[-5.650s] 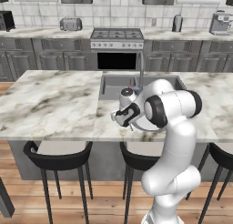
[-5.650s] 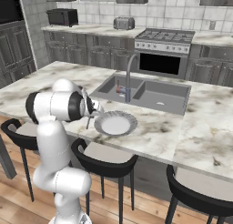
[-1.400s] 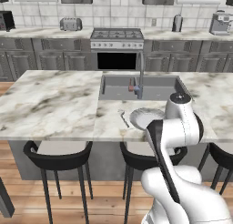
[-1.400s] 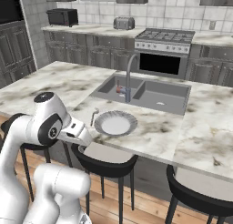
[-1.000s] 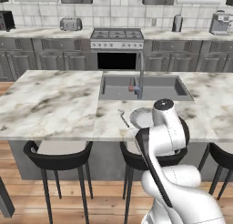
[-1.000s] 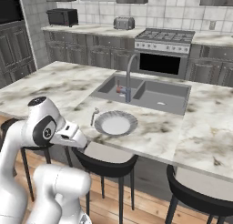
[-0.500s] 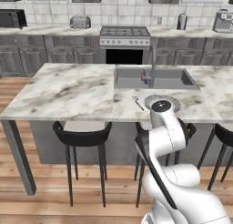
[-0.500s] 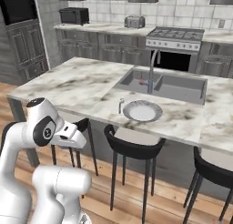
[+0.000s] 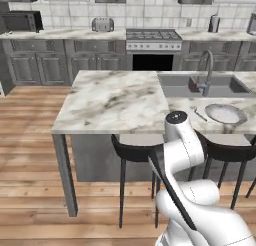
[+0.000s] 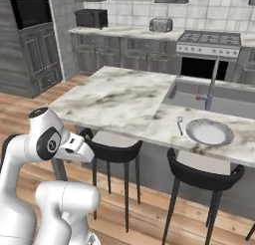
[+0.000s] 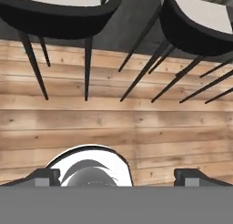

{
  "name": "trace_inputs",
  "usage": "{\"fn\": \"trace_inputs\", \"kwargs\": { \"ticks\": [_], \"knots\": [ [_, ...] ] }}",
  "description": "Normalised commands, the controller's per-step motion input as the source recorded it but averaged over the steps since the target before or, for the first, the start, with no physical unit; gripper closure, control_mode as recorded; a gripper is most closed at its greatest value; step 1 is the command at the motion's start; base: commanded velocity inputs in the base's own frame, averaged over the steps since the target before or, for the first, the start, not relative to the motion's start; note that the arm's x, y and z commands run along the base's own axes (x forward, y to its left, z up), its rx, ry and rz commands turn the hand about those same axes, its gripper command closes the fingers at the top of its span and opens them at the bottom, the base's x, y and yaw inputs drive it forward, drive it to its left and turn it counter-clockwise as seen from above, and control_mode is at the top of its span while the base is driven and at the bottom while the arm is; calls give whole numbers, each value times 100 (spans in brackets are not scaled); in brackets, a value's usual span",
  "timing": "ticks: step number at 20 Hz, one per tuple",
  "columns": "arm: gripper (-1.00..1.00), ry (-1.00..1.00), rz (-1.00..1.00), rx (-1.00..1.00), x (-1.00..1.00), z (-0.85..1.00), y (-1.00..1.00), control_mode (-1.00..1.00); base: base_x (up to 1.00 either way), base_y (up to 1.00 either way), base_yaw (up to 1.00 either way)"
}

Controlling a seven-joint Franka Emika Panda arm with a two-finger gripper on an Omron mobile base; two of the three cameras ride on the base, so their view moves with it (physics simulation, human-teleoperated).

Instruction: Take the fork and place it on the left side of the plate. Then take the spoon and place it on the right side of the plate. Make sure they're directly next to the plate.

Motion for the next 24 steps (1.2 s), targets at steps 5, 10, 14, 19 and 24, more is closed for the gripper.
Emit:
{"fn": "trace_inputs", "kwargs": {
  "ticks": [5,10,14,19,24],
  "knots": [
    [-100,0,0,0,0,0,0,100,21,100,-12],
    [-100,0,0,0,0,0,0,100,42,100,-16],
    [-100,0,0,0,0,0,0,100,60,100,-17],
    [-100,0,0,0,0,0,0,100,80,100,-18],
    [-100,0,0,0,0,0,0,100,98,87,-13]
  ]
}}
